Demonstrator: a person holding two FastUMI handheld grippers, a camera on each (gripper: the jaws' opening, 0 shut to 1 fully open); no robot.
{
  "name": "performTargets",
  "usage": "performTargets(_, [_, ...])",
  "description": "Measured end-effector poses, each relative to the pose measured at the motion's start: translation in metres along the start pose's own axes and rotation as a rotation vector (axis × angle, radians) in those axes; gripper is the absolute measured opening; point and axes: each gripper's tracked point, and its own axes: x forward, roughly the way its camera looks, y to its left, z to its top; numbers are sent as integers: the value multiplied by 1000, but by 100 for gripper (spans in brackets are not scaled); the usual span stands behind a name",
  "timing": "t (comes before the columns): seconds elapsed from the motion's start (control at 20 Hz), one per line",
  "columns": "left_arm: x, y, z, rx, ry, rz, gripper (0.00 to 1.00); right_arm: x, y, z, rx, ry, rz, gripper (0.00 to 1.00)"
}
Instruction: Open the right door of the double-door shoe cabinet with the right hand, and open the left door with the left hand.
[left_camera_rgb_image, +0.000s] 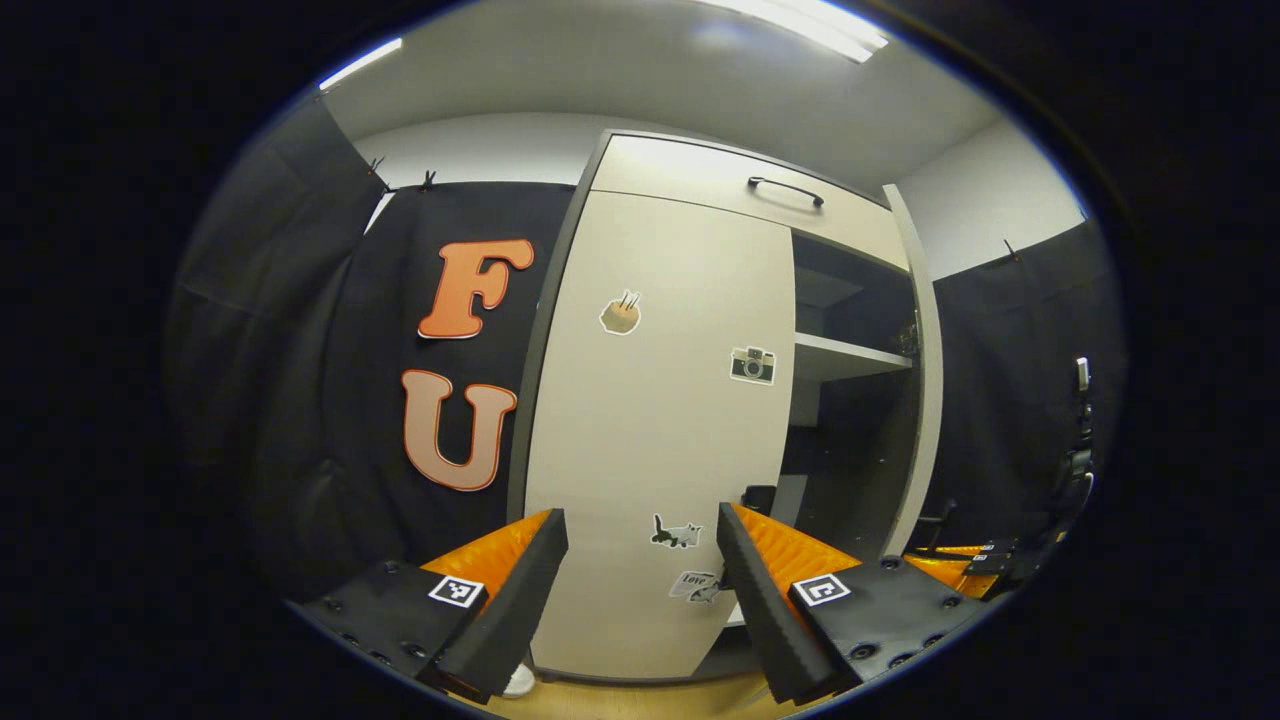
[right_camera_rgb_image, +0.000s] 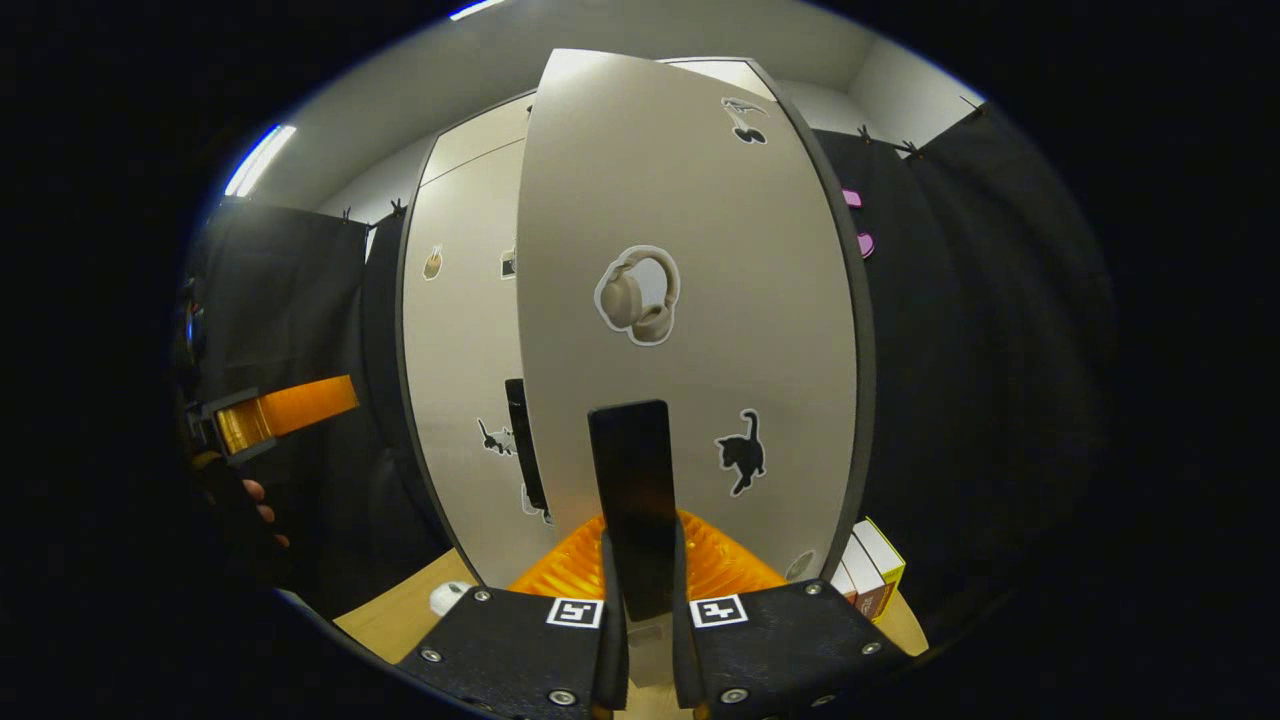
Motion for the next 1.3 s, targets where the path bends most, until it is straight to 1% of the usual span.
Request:
performTargets(0.2, [8, -8, -1, -10, -2, -5, 96, -10, -9, 1, 3, -8, -3, 17])
performTargets(0.45, [17, -18, -9, -8, 9, -19, 96, -18, -21, 1, -9, -10, -36, 17])
performTargets(0.7, [27, -27, -12, -16, 9, -31, 96, -32, -46, 6, -7, -33, -113, 16])
performTargets(0.85, [34, -36, -20, -25, 21, -45, 96, -35, -60, 8, -44, -47, -155, 14])
performTargets(0.9, [36, -38, -24, -15, 22, -44, 96, -35, -65, 8, -51, -49, -169, 13])
performTargets(1.0, [38, -42, -34, 11, 39, -42, 96, -39, -68, 8, -29, -52, -182, 12])
performTargets(1.1, [40, -49, -41, 11, 52, -54, 97, -37, -73, 8, -9, -58, -200, 11])
performTargets(1.15, [40, -50, -42, 9, 53, -58, 96, -40, -77, 8, -11, -60, -214, 9])
performTargets(1.3, [43, -49, -49, 27, 61, -48, 96, -44, -95, 10, -32, -67, -269, 9])
